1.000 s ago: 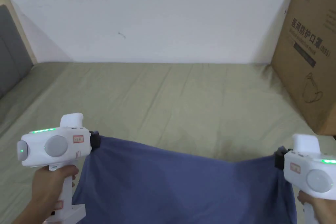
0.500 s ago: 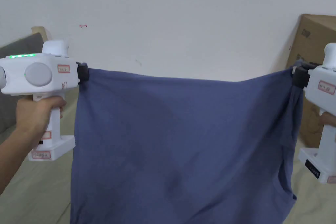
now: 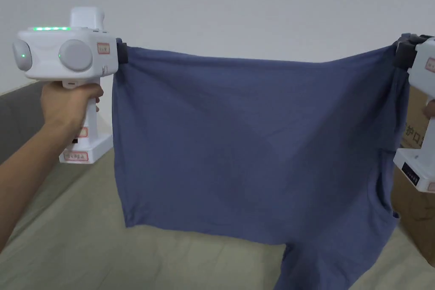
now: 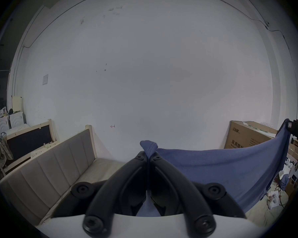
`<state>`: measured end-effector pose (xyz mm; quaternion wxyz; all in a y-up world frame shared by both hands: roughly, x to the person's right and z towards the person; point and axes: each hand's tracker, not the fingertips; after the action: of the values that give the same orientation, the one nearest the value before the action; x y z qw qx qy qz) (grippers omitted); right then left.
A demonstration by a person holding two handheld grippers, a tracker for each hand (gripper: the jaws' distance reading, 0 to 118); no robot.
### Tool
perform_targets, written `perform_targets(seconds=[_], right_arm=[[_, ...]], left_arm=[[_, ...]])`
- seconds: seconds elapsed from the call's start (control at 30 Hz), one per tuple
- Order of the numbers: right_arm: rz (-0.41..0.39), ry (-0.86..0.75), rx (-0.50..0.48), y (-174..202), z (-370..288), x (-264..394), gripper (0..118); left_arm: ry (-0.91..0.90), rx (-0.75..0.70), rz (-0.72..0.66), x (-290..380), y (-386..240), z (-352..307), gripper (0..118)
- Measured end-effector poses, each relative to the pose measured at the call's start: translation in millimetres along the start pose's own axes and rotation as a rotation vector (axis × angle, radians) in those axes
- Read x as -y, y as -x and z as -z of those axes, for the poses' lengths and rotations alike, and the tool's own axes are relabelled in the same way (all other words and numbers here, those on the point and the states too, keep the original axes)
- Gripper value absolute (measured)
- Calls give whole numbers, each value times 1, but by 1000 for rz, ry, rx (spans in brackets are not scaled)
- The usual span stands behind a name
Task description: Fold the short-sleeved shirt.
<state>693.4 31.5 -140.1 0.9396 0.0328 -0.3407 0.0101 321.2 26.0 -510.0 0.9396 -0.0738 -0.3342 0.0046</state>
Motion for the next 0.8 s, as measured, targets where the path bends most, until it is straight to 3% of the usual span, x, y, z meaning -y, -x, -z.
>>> perform_targets(seconds=[0.23,0.47,0.8], right_arm=[[32,20,-2,-10,38,39,1],[83,155,-6,-24,56,133,1],[146,365,-18,-35,-5,249,1]], left_arm=[[40,9,20,36,-5,58,1],[159,20,39,131,-9,97,1],[364,68,63,253,-7,44,1]])
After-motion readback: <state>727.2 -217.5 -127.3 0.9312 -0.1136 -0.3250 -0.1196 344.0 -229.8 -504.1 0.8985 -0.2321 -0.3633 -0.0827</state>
